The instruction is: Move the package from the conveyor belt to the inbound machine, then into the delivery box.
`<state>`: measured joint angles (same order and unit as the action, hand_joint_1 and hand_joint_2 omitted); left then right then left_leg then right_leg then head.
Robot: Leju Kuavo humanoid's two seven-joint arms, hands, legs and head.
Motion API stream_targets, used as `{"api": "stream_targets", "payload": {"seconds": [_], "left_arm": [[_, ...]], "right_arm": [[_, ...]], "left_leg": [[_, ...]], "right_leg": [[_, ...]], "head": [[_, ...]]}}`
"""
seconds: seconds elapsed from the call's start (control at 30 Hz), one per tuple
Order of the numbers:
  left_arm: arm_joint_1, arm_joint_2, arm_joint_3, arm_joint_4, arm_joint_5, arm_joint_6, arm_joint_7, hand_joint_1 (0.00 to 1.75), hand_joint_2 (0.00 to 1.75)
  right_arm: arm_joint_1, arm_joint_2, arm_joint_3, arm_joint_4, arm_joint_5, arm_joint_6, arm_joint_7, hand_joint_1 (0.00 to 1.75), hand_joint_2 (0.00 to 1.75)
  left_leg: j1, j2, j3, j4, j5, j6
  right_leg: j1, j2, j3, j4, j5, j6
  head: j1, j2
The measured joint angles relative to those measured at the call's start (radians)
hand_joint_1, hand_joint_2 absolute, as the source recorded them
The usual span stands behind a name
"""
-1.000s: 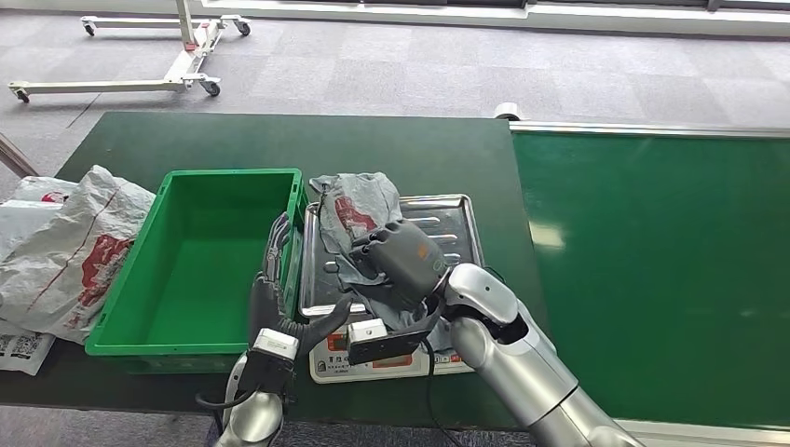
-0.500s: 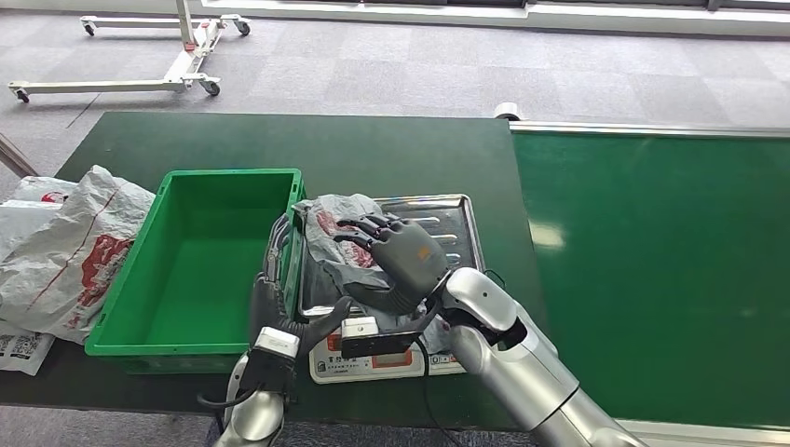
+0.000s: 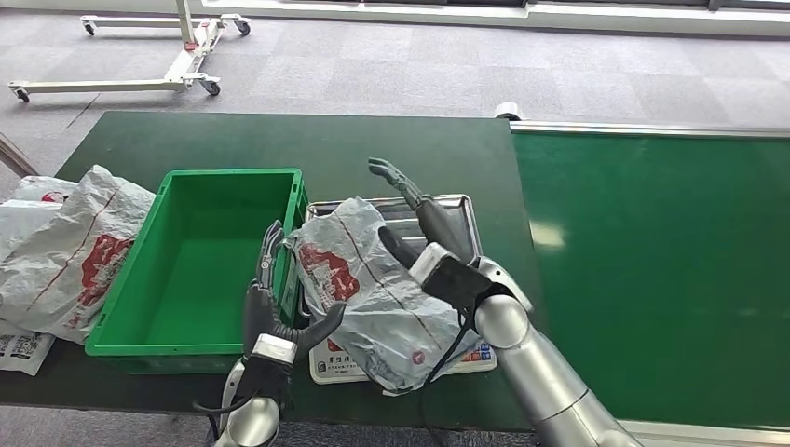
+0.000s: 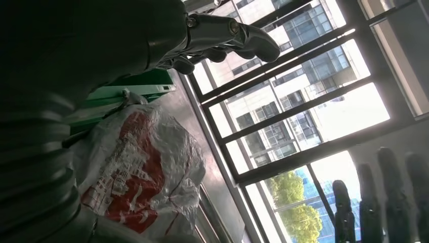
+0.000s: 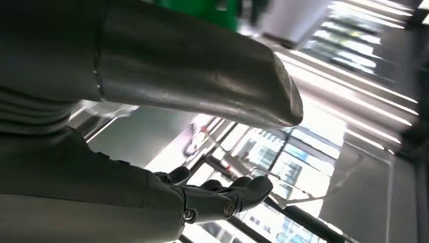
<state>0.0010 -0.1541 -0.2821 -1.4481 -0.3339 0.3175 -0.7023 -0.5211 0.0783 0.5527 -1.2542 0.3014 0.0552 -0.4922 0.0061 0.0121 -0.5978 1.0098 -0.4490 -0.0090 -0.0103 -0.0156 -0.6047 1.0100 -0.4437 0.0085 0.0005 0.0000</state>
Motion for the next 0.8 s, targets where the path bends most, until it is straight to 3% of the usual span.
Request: {"api": "stream_targets", "payload": {"seconds": [0.07, 0.13, 0.3, 0.4, 0.57, 0.8], "left_arm": [[0.001, 0.001, -0.003, 0.0, 0.0, 0.007, 0.0, 0.0, 1.75], [0.001, 0.002, -0.006, 0.0, 0.0, 0.01, 0.0, 0.0, 1.75], [0.001, 0.003, -0.013, 0.0, -0.001, 0.011, 0.001, 0.0, 1.75], [0.001, 0.003, -0.013, 0.0, -0.018, 0.025, 0.004, 0.0, 1.75], [-0.002, 0.003, -0.013, 0.008, -0.113, 0.041, 0.05, 0.0, 1.75], [-0.035, -0.002, -0.024, 0.073, -0.242, 0.011, 0.117, 0.0, 1.75]], "right_arm": [[0.007, 0.005, -0.068, -0.019, -0.196, 0.099, -0.011, 0.0, 0.0], [0.011, 0.007, -0.122, -0.028, -0.301, 0.161, -0.02, 0.0, 0.0], [0.018, 0.01, -0.192, -0.032, -0.331, 0.173, -0.043, 0.0, 0.0], [0.029, 0.013, -0.212, -0.051, -0.248, 0.055, -0.097, 0.0, 0.0], [0.082, 0.017, -0.224, -0.168, -0.039, -0.266, -0.155, 0.0, 0.0], [0.142, 0.017, -0.224, -0.313, 0.025, -0.351, -0.147, 0.0, 0.0]], "left_leg": [[0.0, 0.0, 0.0, 0.0, 0.0, 0.0], [0.0, 0.0, 0.0, 0.0, 0.0, 0.0], [0.0, 0.0, 0.0, 0.0, 0.0, 0.0], [0.0, 0.0, 0.0, 0.0, 0.0, 0.0], [0.0, 0.0, 0.0, 0.0, 0.0, 0.0], [0.0, 0.001, 0.0, 0.0, -0.001, 0.0]], "right_leg": [[0.0, 0.0, 0.0, 0.0, 0.0, 0.0], [0.0, 0.0, 0.0, 0.0, 0.0, 0.0], [0.0, 0.0, 0.0, 0.0, 0.0, 0.0], [0.0, 0.0, 0.0, 0.0, 0.0, 0.0], [0.0, 0.0, 0.0, 0.0, 0.0, 0.0], [0.0, 0.001, 0.0, 0.0, 0.0, 0.0]], "head": [[0.0, 0.0], [0.0, 0.0], [0.0, 0.0], [0.0, 0.0], [0.0, 0.0], [0.0, 0.0]]}}
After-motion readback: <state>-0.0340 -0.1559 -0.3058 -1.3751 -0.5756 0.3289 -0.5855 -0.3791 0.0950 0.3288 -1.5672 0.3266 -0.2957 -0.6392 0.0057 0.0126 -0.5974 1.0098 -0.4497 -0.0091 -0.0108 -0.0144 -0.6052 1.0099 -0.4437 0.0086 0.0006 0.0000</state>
